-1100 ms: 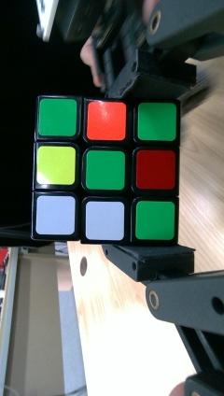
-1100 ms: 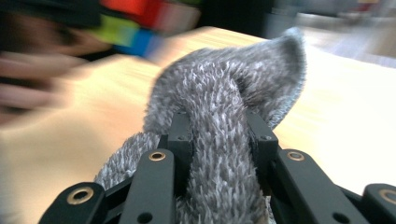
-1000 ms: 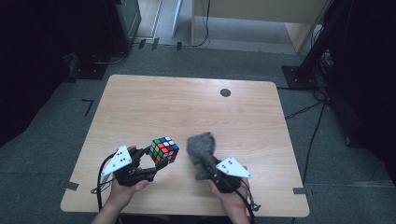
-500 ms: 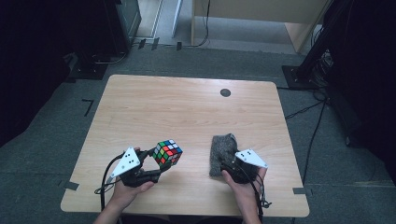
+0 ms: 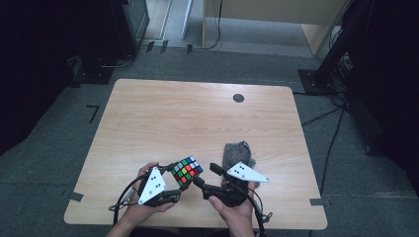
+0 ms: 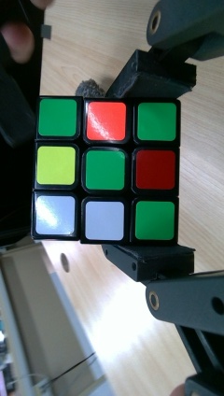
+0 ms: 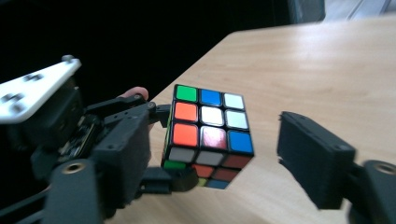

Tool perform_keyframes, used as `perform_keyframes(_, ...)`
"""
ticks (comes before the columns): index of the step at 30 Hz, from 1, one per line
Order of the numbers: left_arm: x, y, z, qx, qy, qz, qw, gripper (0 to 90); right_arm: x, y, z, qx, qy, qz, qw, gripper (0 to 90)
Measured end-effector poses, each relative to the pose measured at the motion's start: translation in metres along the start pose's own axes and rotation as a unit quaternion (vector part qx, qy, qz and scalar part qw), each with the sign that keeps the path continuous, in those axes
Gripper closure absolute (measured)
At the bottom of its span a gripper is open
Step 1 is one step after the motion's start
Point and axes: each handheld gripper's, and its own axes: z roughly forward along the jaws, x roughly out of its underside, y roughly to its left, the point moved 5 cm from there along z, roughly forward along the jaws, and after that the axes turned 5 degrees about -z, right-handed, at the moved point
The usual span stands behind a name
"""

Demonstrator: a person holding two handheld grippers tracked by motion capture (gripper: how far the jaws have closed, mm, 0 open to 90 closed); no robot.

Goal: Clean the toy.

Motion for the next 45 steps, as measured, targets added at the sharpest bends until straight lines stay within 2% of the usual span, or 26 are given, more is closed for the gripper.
perform_keyframes(4,-0.003,-0.01,0.0,0.006,-0.021,0.017,0.9996,34.1,0.009,0.001,0.01,-0.016,0.028,0.026,0.9991,19.4)
perform_keyframes(5,-0.003,-0.011,0.0,0.011,-0.024,0.019,0.9995,34.1,0.012,0.001,0.012,-0.009,0.03,0.029,0.9991,24.5)
perform_keyframes(6,-0.003,-0.013,0.0,0.013,-0.025,0.022,0.9993,34.1,0.013,0.001,0.013,-0.001,0.032,0.031,0.999,25.8)
perform_keyframes(8,-0.002,-0.017,0.002,0.015,-0.024,0.031,0.9991,34.1,0.017,0.001,0.016,-0.015,0.04,0.041,0.9982,31.7)
perform_keyframes(12,0.0,-0.018,0.005,0.009,-0.015,0.034,0.9993,33.8,0.021,0.001,0.015,-0.001,0.041,0.046,0.9981,34.8)
perform_keyframes(14,0.001,-0.018,0.007,0.015,-0.005,0.027,0.9995,33.4,0.022,0.003,0.015,0.015,0.044,0.038,0.9982,34.9)
perform_keyframes(16,0.002,-0.02,0.008,0.017,-0.003,0.033,0.9993,32.1,0.024,0.005,0.016,0.031,0.052,0.03,0.9977,34.9)
perform_keyframes(18,0.002,-0.021,0.009,0.014,0.0,0.036,0.9993,31.7,0.027,0.007,0.018,0.034,0.064,0.028,0.997,34.9)
perform_keyframes(26,0.001,-0.023,0.012,0.008,0.009,0.043,0.999,31.8,0.029,0.009,0.018,0.055,0.076,0.012,0.9955,34.9)
perform_keyframes(35,0.001,-0.023,0.015,0.01,0.021,0.028,0.9993,32.9,0.03,0.011,0.021,0.079,0.084,-0.012,0.9932,34.8)
perform_keyframes(37,-0.001,-0.021,0.014,0.011,0.018,0.013,0.9997,33.4,0.029,0.01,0.021,0.073,0.077,-0.016,0.9942,34.6)
perform_keyframes(39,-0.003,-0.016,0.013,0.009,0.016,-0.005,0.9998,33.6,0.025,0.01,0.018,0.059,0.066,-0.008,0.9961,32.5)
perform_keyframes(41,-0.002,-0.006,0.011,-0.011,0.018,-0.019,0.9996,33.7,0.018,0.009,0.012,0.047,0.039,-0.004,0.9981,30.5)
perform_keyframes(42,-0.003,0.003,0.007,-0.014,0.014,-0.045,0.9988,33.7,0.015,0.009,0.009,0.048,0.026,-0.003,0.9985,30.4)
perform_keyframes(43,-0.003,0.009,0.005,-0.014,0.009,-0.067,0.9976,33.7,0.01,0.007,0.003,0.052,0.0,-0.006,0.9986,30.7)
perform_keyframes(45,-0.006,0.025,-0.001,-0.013,-0.008,-0.124,0.9922,33.7,0.007,0.005,-0.003,0.064,-0.028,-0.01,0.9975,30.8)
